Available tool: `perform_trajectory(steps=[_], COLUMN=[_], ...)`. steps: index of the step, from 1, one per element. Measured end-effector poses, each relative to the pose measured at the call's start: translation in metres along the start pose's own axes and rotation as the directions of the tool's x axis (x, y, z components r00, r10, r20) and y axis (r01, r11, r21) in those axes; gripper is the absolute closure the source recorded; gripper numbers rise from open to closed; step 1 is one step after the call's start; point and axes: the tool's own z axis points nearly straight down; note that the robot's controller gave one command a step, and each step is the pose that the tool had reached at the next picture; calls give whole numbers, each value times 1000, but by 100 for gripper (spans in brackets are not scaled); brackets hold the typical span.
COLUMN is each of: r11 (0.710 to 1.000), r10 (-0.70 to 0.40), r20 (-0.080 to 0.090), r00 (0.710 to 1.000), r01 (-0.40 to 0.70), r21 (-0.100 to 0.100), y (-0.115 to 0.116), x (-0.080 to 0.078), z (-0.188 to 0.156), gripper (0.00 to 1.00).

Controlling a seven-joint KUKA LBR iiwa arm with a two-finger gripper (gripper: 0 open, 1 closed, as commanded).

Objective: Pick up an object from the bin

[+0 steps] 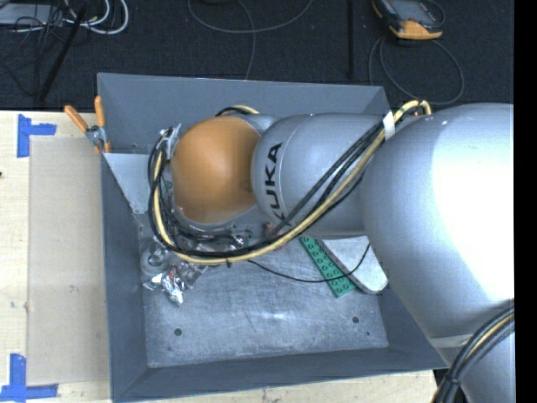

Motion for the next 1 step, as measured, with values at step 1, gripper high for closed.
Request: perform_trajectory(steps=[1], r11=[999], r10=[41], r20=[-7], r00=[999], r01=[-41], r21=[-4], y=[2], x=[-21], z=[-136], gripper=[100])
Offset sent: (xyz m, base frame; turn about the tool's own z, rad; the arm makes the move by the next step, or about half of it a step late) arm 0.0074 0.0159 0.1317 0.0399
